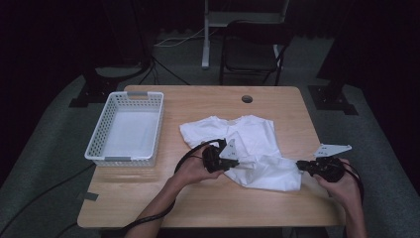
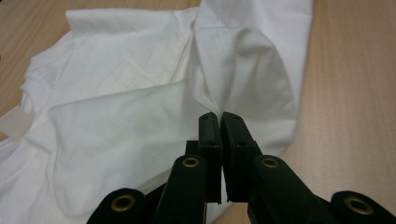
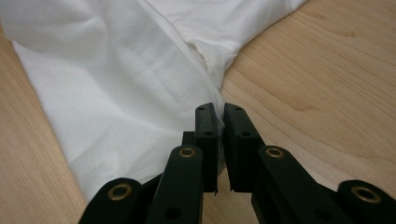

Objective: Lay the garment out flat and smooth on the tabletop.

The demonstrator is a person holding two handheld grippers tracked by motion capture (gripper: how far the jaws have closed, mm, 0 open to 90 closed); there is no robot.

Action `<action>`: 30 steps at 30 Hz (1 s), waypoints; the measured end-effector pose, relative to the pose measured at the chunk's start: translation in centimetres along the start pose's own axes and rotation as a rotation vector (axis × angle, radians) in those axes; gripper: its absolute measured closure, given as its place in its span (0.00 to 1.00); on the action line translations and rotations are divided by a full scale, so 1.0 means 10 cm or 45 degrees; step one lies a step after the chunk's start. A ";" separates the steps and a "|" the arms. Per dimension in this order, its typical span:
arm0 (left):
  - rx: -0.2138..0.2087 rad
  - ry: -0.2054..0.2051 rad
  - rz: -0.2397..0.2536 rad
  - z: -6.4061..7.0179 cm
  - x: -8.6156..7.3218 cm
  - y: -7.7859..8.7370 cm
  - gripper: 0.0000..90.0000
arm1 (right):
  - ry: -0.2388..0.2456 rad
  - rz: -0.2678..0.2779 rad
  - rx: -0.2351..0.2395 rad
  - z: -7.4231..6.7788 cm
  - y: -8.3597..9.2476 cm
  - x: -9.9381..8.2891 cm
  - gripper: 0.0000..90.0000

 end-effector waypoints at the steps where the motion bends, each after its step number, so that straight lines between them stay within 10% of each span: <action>1: -0.003 -0.014 0.000 0.02 0.01 0.01 0.98 | 0.000 0.000 -0.001 0.00 0.00 0.00 0.93; 20: -0.101 -0.065 0.055 0.25 0.08 0.26 0.99 | 0.021 0.026 -0.003 -0.02 0.11 0.00 0.93; 25: -0.052 0.008 0.042 0.14 -0.09 0.26 0.86 | 0.015 0.027 -0.004 -0.02 0.12 -0.01 0.93; 30: 0.082 0.206 0.022 -0.17 -0.49 0.37 0.80 | 0.020 0.020 -0.008 -0.02 0.11 -0.03 0.94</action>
Point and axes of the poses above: each handheld gripper's, and its own axes: y roughly backward along the jaws, x roughly out of its top, z roughly to its right, the point moved 5 cm from there along -y, roughly forward along the jaws, and after that the axes turned 8 degrees about x, right-handed, at the moved point
